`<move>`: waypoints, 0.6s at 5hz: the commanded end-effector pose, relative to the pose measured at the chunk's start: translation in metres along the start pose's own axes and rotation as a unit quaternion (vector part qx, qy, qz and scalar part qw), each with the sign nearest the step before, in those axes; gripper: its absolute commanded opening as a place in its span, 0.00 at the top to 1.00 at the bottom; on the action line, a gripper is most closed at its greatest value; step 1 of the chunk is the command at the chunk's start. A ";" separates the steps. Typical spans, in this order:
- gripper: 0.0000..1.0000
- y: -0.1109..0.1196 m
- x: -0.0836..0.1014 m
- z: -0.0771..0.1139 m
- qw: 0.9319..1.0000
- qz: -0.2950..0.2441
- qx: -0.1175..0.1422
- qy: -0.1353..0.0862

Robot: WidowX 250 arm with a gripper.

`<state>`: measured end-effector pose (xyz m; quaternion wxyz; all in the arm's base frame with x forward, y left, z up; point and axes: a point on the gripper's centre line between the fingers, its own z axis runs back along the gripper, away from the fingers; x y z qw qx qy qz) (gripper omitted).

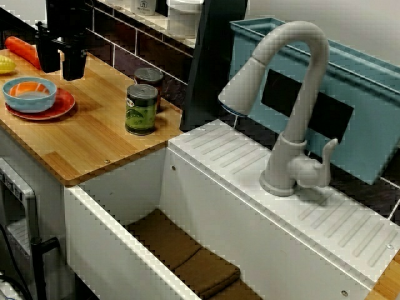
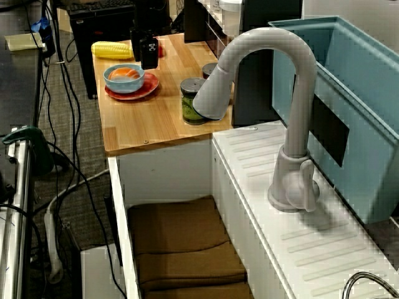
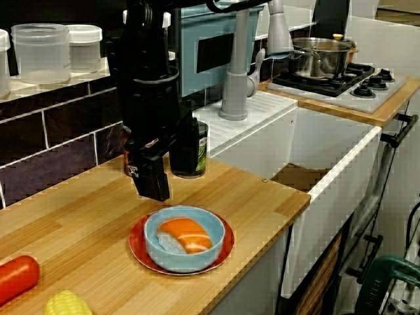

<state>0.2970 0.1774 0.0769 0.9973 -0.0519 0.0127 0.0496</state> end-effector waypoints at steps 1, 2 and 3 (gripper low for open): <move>0.00 0.000 0.000 0.000 1.000 0.000 0.000 0.000; 0.00 -0.003 -0.004 0.010 0.998 -0.047 -0.019 0.027; 0.00 -0.017 -0.009 0.036 0.999 -0.037 0.016 0.014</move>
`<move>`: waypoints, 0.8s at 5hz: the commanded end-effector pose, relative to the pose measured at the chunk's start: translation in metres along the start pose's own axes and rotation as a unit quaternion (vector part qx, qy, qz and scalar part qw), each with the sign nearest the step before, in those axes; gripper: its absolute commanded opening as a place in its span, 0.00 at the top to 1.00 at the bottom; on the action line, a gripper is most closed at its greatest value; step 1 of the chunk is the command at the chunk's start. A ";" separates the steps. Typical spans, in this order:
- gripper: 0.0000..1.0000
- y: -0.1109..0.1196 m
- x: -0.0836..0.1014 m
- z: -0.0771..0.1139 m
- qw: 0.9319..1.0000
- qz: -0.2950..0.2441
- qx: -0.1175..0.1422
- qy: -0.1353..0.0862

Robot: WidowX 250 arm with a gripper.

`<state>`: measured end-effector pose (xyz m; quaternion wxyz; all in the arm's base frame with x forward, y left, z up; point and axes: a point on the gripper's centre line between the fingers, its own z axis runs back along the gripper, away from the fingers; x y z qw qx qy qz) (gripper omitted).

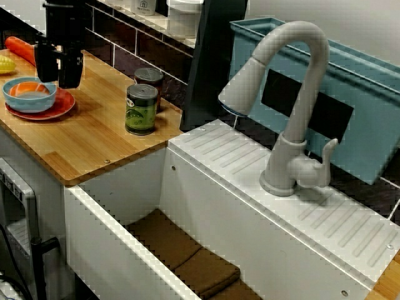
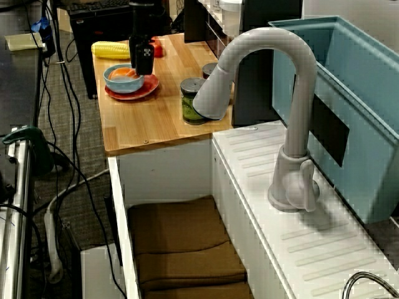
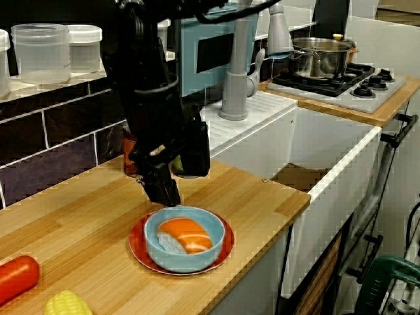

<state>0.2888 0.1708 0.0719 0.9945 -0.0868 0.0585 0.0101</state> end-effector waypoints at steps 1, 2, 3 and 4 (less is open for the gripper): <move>0.00 -0.017 -0.006 0.046 0.996 -0.049 0.070 -0.022; 0.00 -0.019 -0.010 0.032 0.989 -0.106 0.099 -0.016; 0.00 -0.019 -0.017 0.021 0.981 -0.139 0.132 -0.026; 0.00 -0.016 -0.024 0.016 0.974 -0.182 0.134 -0.015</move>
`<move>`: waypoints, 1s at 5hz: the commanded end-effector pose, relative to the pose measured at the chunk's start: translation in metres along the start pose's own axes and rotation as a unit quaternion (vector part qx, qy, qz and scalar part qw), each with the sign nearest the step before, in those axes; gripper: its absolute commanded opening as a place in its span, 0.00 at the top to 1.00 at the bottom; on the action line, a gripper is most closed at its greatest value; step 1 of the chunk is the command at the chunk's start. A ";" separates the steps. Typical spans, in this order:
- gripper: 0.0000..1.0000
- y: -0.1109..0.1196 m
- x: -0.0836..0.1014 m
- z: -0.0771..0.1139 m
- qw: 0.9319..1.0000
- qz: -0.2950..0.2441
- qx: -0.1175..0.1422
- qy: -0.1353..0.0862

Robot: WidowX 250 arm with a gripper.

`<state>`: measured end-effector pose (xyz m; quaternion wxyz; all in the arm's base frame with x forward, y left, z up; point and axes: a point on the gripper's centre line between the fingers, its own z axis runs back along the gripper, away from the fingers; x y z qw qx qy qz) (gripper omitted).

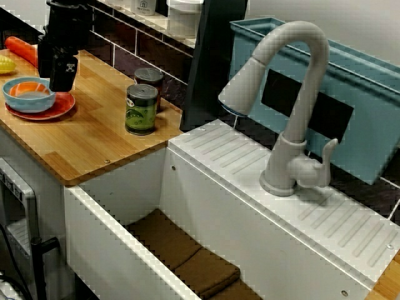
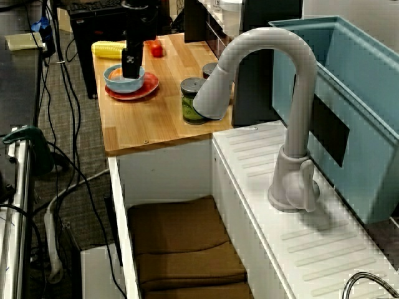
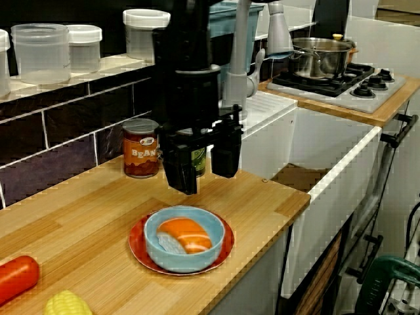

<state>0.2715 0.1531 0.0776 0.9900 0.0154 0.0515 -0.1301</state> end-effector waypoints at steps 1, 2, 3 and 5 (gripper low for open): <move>0.00 0.002 -0.012 0.010 0.997 -0.066 0.026 -0.009; 0.00 0.000 -0.016 0.005 0.997 -0.069 0.029 -0.008; 0.00 -0.001 -0.017 0.001 0.998 -0.060 0.017 -0.006; 0.00 -0.003 -0.017 -0.009 1.000 -0.022 0.018 0.000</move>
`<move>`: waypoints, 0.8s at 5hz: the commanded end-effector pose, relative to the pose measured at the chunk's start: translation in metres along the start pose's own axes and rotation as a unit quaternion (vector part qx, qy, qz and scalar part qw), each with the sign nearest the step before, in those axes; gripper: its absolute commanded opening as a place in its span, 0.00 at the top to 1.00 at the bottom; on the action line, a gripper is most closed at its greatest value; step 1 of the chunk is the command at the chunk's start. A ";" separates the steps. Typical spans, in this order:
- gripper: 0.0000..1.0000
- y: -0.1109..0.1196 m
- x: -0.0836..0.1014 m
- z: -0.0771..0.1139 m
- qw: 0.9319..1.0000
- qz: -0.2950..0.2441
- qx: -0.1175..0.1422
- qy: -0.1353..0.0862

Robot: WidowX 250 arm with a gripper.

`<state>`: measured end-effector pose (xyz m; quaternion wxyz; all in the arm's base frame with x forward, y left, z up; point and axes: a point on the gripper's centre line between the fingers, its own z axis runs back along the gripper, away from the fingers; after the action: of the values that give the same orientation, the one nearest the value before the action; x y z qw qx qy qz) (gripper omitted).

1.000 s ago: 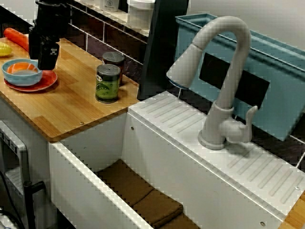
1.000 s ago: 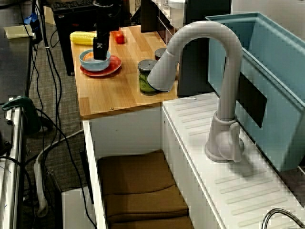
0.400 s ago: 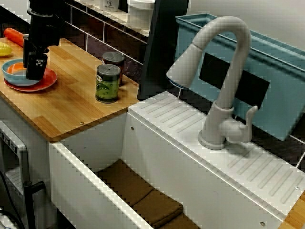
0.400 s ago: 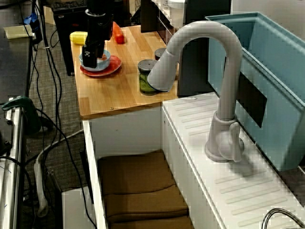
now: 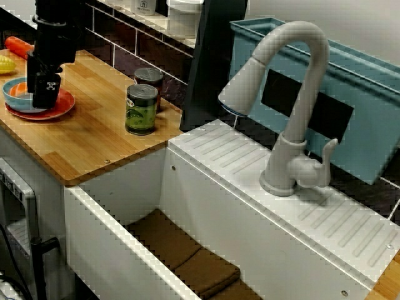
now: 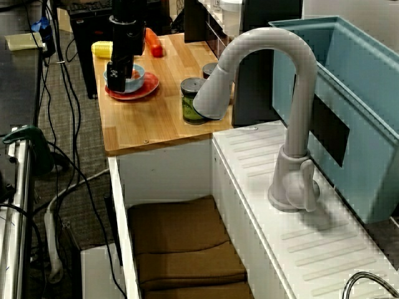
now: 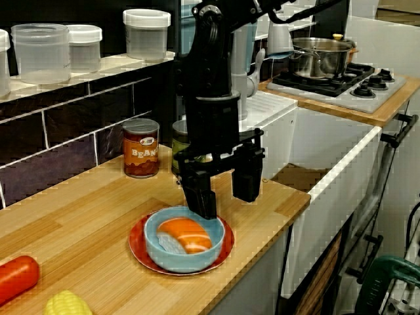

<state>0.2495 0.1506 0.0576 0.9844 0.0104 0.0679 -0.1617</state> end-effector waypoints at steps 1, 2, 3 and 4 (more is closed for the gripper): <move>0.00 0.007 -0.002 0.014 1.000 0.013 0.020 -0.014; 0.00 0.009 -0.002 0.012 1.000 0.016 0.015 -0.012; 0.00 0.013 0.000 0.008 0.999 0.031 0.010 -0.009; 0.00 0.018 0.004 0.000 0.998 0.055 0.002 -0.009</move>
<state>0.2543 0.1578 0.0450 0.9909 -0.0039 0.0779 -0.1094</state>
